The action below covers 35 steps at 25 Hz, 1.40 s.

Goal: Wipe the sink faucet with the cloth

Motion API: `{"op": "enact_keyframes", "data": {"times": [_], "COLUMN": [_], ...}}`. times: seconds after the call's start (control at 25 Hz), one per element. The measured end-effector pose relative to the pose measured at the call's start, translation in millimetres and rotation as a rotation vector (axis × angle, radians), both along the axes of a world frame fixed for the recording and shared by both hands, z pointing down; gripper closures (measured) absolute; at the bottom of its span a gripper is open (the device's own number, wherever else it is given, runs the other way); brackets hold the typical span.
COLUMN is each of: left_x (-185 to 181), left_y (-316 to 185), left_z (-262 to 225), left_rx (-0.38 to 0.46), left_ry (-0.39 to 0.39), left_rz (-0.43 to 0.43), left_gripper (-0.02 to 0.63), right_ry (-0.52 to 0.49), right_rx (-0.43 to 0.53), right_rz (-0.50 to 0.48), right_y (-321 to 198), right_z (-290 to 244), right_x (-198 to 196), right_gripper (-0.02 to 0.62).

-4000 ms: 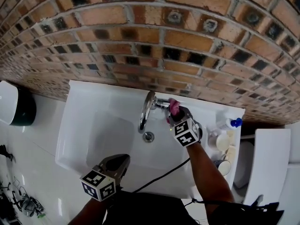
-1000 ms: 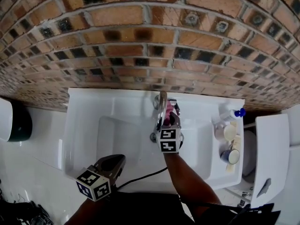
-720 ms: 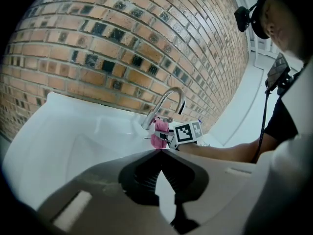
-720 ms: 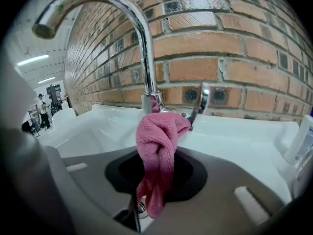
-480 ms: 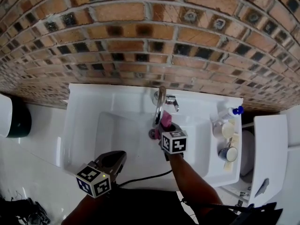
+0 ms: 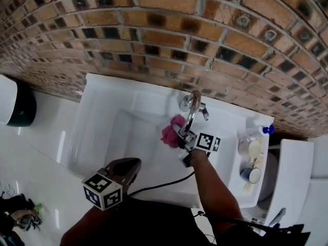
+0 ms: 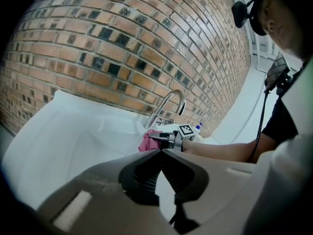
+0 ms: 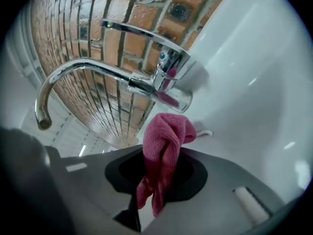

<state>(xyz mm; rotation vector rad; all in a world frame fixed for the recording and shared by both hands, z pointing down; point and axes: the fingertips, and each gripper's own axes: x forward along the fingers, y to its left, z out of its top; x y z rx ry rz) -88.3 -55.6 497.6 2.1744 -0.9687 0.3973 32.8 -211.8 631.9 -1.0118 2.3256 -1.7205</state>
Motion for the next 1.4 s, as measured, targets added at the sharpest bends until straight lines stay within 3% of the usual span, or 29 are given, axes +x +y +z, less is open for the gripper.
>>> {"op": "enact_keyframes", "data": {"times": [0.16,0.36,0.56,0.64,0.72,0.8,0.96,1.16,1.4], "left_x": [-7.0,-8.2,-8.2,-6.9,-5.3,-4.9,-6.2,-4.0,-6.2], "left_y": [-1.5,-7.3,-9.9,-10.9,-11.3,-10.9,-8.3,-3.6,3.2], "left_z": [2.6,6.5,8.6,8.5,8.2,7.0,2.8,-1.7,-7.8], "left_rx": [-0.011,-0.020,-0.029,-0.028,-0.026,-0.024,-0.012,0.003,0.021], "left_ry": [0.001,0.007,0.004,0.005,0.007,0.009,0.009,0.010,0.015], "left_rz": [-0.029,-0.049,-0.054,-0.051,-0.045,-0.044,-0.047,-0.045,-0.055], "left_gripper": [0.601,0.601,0.601,0.601,0.601,0.601,0.601,0.601,0.601], "right_ry": [-0.032,-0.236,-0.264,-0.216,-0.050,0.025,0.035,0.090,0.099], "right_rx": [0.016,0.036,0.100,0.112,0.100,0.105,0.202,0.412,0.557], "right_rz": [0.040,0.055,0.084,0.081,0.097,0.107,0.070,-0.024,-0.042], "right_y": [-20.8,-39.9,-48.2,-48.3,-46.6,-44.5,-41.9,-40.7,-41.1], "right_z": [0.0,-15.5,-35.9,-39.6,-27.6,-27.1,-52.8,-96.2,-134.5], "right_x": [3.7,-8.0,-9.8,-10.0,4.1,10.1,3.1,-9.8,-9.8], "right_gripper": [0.505,0.505,0.505,0.503,0.503,0.503,0.503,0.505,0.505]}}
